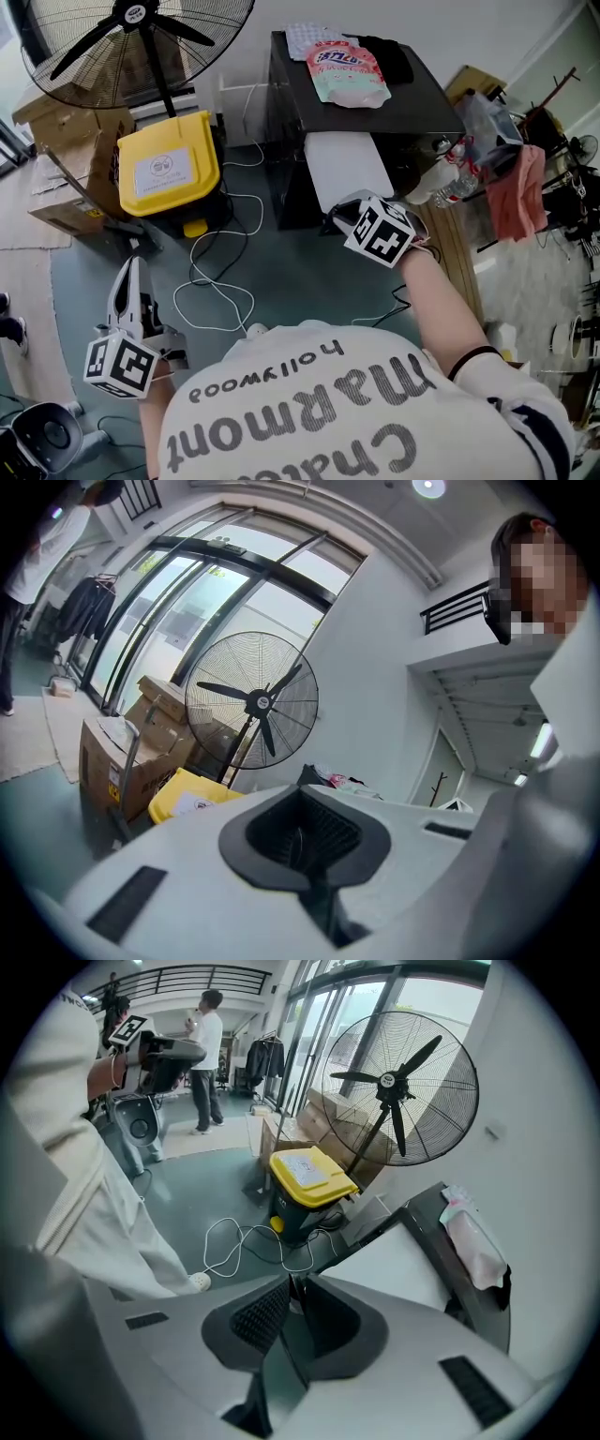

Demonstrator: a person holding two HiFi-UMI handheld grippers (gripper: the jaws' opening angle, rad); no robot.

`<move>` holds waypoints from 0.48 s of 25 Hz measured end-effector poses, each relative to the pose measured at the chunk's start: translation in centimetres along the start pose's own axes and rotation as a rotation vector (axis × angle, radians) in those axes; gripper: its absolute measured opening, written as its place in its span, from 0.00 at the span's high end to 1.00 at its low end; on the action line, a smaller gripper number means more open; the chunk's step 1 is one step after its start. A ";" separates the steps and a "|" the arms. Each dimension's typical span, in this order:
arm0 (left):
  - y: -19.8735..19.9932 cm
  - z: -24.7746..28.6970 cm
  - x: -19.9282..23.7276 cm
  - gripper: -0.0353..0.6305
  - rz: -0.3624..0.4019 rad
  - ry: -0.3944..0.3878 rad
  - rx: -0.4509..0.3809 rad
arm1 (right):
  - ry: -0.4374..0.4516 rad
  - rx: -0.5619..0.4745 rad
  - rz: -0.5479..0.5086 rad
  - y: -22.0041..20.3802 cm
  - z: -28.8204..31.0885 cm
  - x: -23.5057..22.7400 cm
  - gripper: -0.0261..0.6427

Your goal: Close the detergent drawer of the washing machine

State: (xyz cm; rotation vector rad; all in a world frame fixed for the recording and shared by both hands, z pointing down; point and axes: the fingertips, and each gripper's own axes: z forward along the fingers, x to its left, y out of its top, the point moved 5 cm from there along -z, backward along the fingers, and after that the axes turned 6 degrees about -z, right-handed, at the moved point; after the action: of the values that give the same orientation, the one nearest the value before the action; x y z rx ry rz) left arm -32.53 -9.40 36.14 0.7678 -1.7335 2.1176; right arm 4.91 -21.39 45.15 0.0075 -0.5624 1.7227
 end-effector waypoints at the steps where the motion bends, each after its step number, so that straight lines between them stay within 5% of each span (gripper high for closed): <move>1: 0.1 0.0 0.1 0.94 0.001 0.001 -0.003 | 0.000 0.001 0.002 0.0 0.1 -0.1 0.86; 12: 0.9 -0.5 1.2 0.94 0.008 0.003 -0.003 | -0.031 0.010 0.019 0.6 1.0 -0.6 0.86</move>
State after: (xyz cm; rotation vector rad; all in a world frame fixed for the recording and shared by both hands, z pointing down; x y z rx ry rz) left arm -34.06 -9.27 36.04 0.7577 -1.7416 2.1196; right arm 4.23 -22.36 45.67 0.0359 -0.5785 1.7463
